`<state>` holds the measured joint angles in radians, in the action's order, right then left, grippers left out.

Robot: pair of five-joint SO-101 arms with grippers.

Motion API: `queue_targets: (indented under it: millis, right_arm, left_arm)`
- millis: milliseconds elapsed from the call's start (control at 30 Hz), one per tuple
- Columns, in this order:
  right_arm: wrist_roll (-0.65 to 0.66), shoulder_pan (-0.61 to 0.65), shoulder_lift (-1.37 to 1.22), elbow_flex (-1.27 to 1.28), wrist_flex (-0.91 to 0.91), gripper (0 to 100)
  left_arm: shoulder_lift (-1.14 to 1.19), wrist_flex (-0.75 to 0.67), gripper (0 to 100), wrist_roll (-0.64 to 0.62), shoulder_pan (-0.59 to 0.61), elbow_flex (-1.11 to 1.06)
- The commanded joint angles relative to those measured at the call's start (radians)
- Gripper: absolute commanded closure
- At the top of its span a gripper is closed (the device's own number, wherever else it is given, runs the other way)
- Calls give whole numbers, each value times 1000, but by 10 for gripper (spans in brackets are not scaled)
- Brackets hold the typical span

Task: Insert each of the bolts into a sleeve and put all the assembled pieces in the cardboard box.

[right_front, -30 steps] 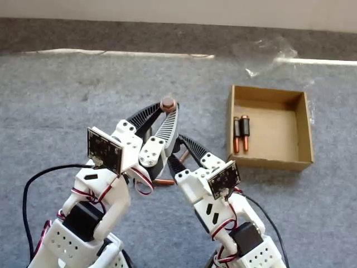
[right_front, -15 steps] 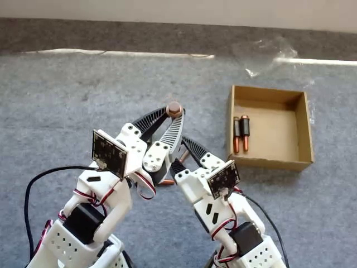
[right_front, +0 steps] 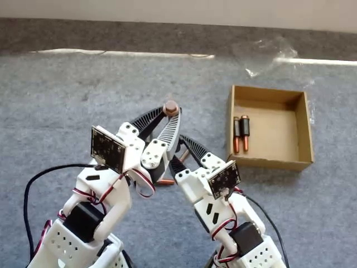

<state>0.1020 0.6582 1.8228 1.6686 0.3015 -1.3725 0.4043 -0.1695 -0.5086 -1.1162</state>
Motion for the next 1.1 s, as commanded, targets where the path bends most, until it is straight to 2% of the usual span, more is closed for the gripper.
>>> queue_targets:
  millis: [0, 367, 567, 1067]
  right_arm:
    - [-3, -21, 13, 114, -18, 995]
    - [-3, -21, 13, 114, -15, 995]
    - [-3, -73, 13, 113, -16, 995]
    - [-3, -68, 13, 110, -16, 995]
  left_arm:
    - [-16, 29, 993, -84, 16, 16]
    - [-16, 77, 993, -84, 16, -16]
    - [-16, 77, 993, -84, 16, -59]
    - [-16, 74, 992, -80, 16, -127]
